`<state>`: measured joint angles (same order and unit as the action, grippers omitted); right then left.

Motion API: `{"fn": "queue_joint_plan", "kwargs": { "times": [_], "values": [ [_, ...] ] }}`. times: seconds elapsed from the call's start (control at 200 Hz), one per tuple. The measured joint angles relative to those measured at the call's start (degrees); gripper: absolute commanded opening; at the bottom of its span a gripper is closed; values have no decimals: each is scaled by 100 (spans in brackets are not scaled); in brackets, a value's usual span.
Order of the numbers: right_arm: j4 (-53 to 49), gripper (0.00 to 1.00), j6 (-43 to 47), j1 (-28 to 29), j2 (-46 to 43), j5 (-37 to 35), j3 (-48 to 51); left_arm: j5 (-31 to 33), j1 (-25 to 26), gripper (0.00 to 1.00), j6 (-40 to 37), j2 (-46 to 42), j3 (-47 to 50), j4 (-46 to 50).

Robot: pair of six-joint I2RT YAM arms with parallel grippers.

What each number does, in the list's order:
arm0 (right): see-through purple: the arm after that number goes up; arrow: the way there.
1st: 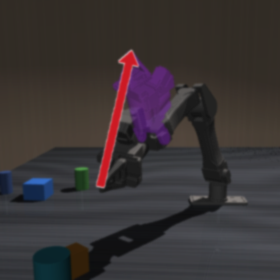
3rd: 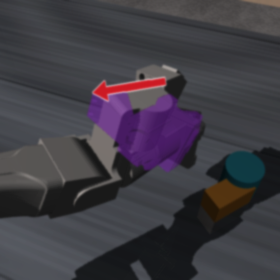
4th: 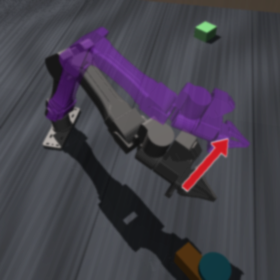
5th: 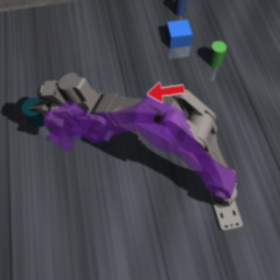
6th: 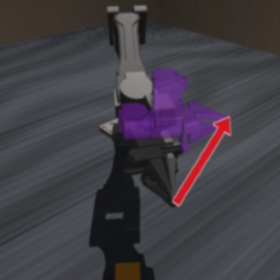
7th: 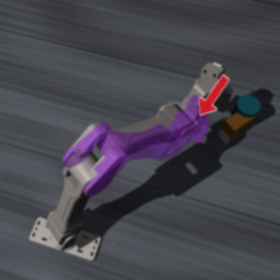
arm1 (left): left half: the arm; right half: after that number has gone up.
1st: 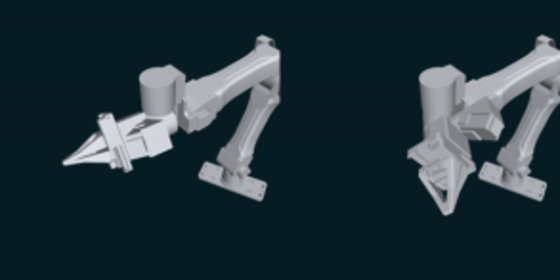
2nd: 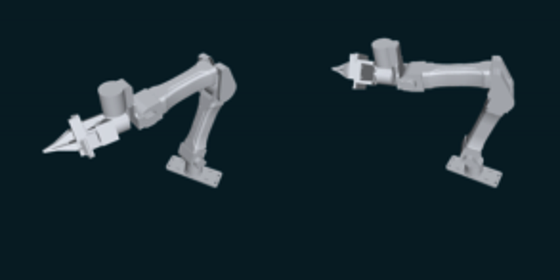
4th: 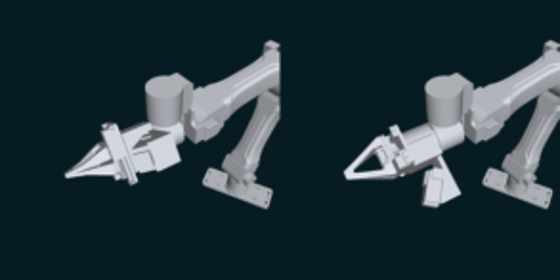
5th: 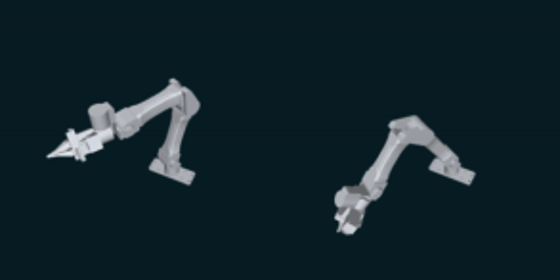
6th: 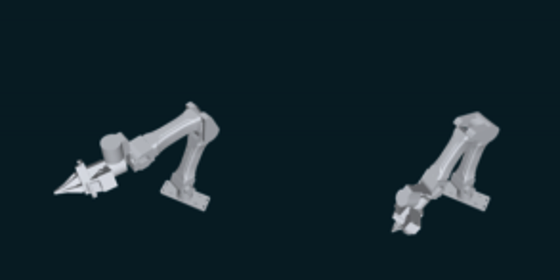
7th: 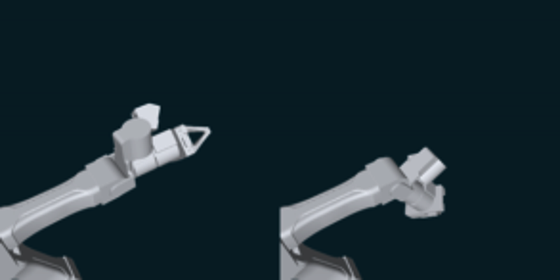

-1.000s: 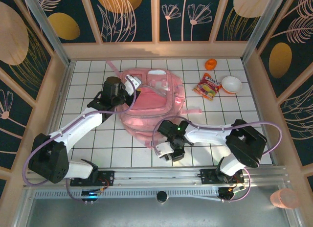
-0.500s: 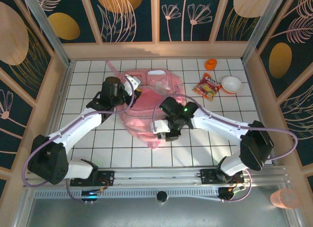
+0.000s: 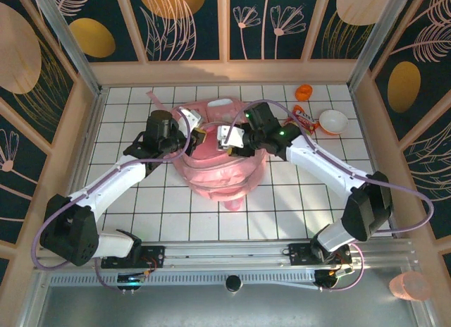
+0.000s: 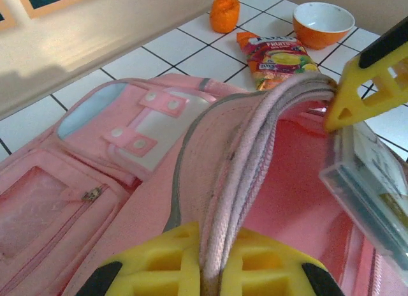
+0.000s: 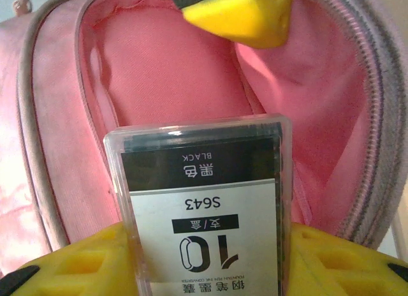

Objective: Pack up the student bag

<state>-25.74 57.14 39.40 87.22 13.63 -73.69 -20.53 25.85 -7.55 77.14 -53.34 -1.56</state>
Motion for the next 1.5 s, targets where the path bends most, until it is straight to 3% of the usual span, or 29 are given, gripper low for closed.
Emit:
{"fn": "queue_joint_plan", "kwargs": {
  "times": [0.26, 0.48, 0.811, 1.151, 1.501],
  "values": [
    [339, 62, -66, -4, 352, -70, -116, 4, -9, 0, 192, -2, 0, 13],
    [634, 67, -199, -4, 369, -243, -116, 4, -9, 0, 315, -2, 0, 9],
    [881, 66, -511, -4, 179, -310, 107, -2, -7, 0, 444, -7, 22, -83],
    [1788, 68, -1405, -426, -1034, 33, 852, -413, -4, 4, -212, -210, 372, -166],
    [1996, 63, -1366, -439, -22, 717, 387, -737, -28, 8, -592, -227, 422, -166]
  ]
}}
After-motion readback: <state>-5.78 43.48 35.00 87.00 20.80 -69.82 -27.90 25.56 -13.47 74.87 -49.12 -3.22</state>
